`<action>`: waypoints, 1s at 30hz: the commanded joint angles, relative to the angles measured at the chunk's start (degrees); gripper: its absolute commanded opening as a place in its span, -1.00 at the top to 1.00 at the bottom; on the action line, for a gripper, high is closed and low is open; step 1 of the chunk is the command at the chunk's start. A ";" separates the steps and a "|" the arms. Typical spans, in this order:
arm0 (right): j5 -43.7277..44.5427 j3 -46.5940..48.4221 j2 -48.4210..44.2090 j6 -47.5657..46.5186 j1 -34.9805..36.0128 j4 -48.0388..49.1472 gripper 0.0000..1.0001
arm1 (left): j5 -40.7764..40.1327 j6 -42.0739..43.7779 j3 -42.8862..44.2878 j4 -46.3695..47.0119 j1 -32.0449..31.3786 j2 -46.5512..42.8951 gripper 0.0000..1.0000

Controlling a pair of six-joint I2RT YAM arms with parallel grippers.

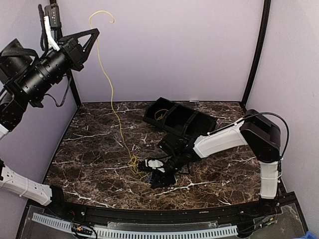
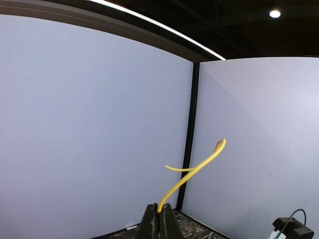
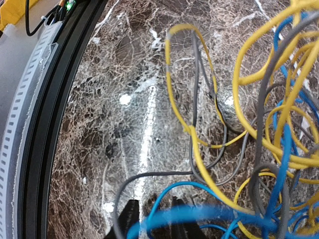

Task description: Untangle the cables

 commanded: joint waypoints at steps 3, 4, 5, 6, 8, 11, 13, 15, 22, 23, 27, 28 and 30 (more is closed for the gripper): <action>2.18 2.04 -7.09 -4.56 0.18 -7.46 0.20 | -6.14 -1.92 -8.77 -1.47 -0.19 -4.57 1.00; 3.44 1.89 -9.14 -5.02 0.20 -7.91 0.12 | -6.92 -2.36 -10.87 -1.72 -0.19 -5.69 1.00; 4.75 1.85 -10.38 -5.31 0.22 -8.13 0.05 | -7.81 -3.26 -12.98 -2.02 -0.19 -6.30 1.00; 6.40 1.87 -11.48 -5.34 0.21 -8.20 -0.02 | -8.21 -4.36 -14.02 -2.13 -0.19 -7.53 1.00; 8.89 2.71 -12.77 -5.03 0.17 -8.57 -0.12 | -9.25 -5.55 -16.84 -2.28 -0.19 -9.04 1.00; 11.05 6.09 -12.47 -5.03 0.17 -9.53 -0.20 | -10.33 -6.74 -19.86 -2.26 -0.19 -10.83 1.00; 11.58 8.73 -11.20 -4.99 0.30 -10.49 -0.24 | -10.47 -7.64 -20.54 -2.29 -0.19 -11.30 1.00; 11.54 10.72 -10.05 -4.60 0.42 -10.43 -0.26 | -10.23 -7.98 -20.56 -2.48 -0.19 -11.34 1.00; 12.88 18.67 -3.50 -4.67 2.79 -5.79 -0.31 | -10.16 -8.10 -20.20 -2.55 -0.19 -10.68 1.00; 12.52 19.92 -2.22 -4.71 3.07 -5.20 -0.31 | -10.14 -8.05 -20.13 -2.48 -0.19 -10.58 1.00; 10.83 24.07 3.02 -4.92 4.14 -3.61 -0.32 | -9.78 -7.88 -18.92 -2.77 -0.19 -10.12 1.00; 11.01 24.90 4.33 -5.45 4.47 -3.51 -0.32 | -9.69 -7.87 -18.44 -2.81 -0.21 -10.02 1.00; 11.48 26.17 6.62 -5.84 5.06 -2.56 -0.31 | -9.87 -7.73 -17.92 -2.89 -0.19 -10.04 1.00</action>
